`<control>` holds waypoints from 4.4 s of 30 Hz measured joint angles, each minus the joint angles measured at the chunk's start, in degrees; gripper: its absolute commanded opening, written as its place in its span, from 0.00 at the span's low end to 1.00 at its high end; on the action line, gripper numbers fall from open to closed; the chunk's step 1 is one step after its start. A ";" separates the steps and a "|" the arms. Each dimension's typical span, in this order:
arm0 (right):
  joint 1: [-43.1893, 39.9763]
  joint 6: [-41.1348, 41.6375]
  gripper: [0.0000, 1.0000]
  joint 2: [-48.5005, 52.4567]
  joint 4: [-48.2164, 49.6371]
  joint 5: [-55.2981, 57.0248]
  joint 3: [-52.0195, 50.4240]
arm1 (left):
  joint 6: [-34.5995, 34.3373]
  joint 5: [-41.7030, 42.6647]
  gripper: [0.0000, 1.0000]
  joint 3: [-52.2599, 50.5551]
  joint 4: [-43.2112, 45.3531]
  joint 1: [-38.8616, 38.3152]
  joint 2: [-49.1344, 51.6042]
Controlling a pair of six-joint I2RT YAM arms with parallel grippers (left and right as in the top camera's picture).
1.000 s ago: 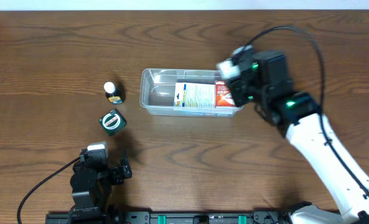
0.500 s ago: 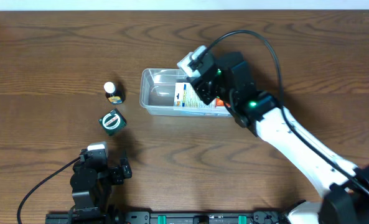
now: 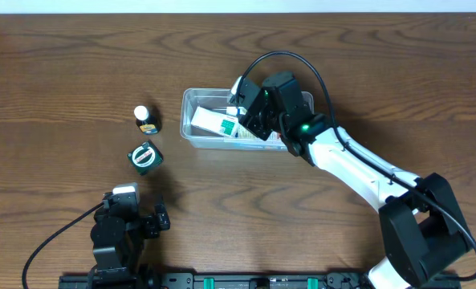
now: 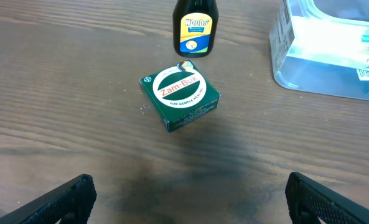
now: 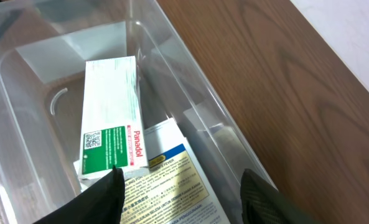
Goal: Pack container
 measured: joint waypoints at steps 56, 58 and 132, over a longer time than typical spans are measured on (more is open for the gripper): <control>2.97 0.79 0.76 20.79 -40.02 -7.32 35.82 | 0.00 0.00 0.98 0.00 0.00 -0.02 0.00; 3.02 -0.98 0.77 20.87 -40.11 -7.50 35.82 | 0.00 0.00 0.98 0.00 0.00 -0.02 0.00; 6.36 -6.88 0.32 18.05 -44.37 2.51 36.00 | 0.00 0.00 0.98 0.00 0.00 -0.02 0.00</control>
